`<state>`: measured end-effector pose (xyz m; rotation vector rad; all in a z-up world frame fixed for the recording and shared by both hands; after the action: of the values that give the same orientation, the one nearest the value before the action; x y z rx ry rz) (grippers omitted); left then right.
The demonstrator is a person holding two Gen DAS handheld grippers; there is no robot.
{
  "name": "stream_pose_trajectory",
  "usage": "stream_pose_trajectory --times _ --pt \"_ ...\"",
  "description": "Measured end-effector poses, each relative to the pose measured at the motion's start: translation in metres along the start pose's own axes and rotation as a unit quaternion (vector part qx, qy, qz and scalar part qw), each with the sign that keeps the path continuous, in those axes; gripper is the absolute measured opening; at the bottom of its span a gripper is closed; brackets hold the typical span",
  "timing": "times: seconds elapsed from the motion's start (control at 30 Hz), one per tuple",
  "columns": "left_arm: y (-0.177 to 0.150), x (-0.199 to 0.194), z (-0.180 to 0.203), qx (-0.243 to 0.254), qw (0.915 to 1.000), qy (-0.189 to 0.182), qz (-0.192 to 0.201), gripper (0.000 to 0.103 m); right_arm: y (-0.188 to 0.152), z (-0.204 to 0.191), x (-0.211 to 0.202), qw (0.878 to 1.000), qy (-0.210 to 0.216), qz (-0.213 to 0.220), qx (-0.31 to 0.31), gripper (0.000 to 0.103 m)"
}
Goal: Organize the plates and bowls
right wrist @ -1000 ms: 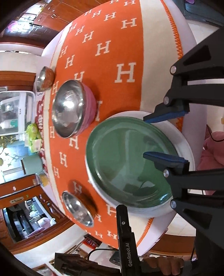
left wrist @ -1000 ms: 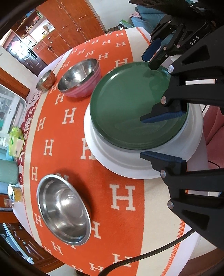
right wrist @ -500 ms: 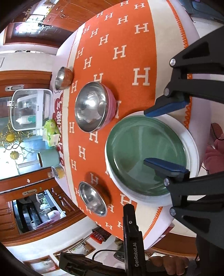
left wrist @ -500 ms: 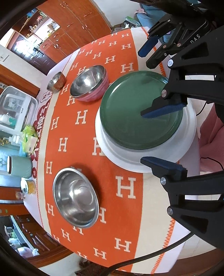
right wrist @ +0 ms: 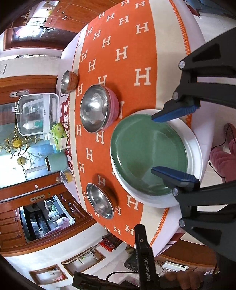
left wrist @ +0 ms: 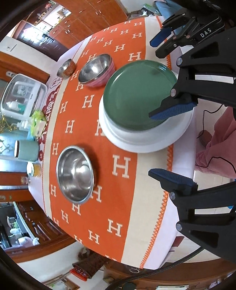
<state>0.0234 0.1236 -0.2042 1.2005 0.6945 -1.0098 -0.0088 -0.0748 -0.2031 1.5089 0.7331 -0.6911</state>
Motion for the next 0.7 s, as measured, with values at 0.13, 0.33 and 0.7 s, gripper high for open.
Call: stream_pose_trajectory --times 0.13,0.33,0.7 --pt "0.006 -0.005 -0.008 -0.006 0.9999 -0.002 0.014 0.056 0.003 -0.005 -0.005 1.0 -0.006 0.007 -0.009 0.051" --pt "0.032 -0.01 -0.022 -0.006 0.9993 -0.015 0.033 0.06 0.021 -0.017 -0.004 1.0 -0.019 0.022 -0.011 0.057" --pt "0.084 -0.012 -0.052 0.021 0.9981 -0.024 0.052 0.069 0.065 -0.055 0.018 0.999 -0.018 0.044 -0.011 0.059"
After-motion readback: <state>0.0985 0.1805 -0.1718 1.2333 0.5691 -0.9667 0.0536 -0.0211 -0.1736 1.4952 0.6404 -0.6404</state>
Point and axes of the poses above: each gripper's, at about its wrist camera, not at the fingertips, and x roughly the way its jaws point, z to its right, y to its top, the point moved 10 cm from there along x, roughly the way its jaws point, and after that the axes turned 8 degrees about -y, right-handed, at the moved point
